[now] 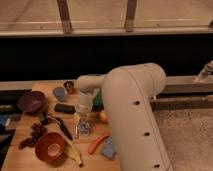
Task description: Wipe table surface with towel
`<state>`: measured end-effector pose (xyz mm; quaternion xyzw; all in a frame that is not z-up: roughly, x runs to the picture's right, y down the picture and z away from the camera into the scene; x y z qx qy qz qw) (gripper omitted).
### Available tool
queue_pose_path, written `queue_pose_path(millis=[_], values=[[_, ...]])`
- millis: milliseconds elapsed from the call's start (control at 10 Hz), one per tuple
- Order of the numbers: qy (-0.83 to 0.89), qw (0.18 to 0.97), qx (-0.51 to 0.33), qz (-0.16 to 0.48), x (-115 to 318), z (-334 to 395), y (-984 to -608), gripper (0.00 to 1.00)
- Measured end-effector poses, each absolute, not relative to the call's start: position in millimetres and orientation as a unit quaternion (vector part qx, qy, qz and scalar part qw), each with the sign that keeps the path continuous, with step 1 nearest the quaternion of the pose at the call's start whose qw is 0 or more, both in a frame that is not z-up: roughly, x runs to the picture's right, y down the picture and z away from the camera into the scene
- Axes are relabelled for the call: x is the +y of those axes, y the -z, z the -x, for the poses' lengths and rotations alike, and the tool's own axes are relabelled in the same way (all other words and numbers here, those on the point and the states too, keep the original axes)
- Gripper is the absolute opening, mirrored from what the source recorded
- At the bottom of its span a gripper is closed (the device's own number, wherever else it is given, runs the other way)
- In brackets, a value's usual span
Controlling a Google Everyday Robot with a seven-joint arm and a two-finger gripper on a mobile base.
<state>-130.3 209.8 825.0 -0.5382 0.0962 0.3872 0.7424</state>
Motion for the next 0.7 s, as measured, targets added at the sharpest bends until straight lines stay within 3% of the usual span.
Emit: queue_pose_path(millis=[300, 700], values=[[-0.416, 0.723, 0.125, 0.537, 218.1, 81.1, -837.1, 0.17], [-0.417, 0.729, 0.106, 0.533, 189.4, 75.6, -850.2, 0.17]])
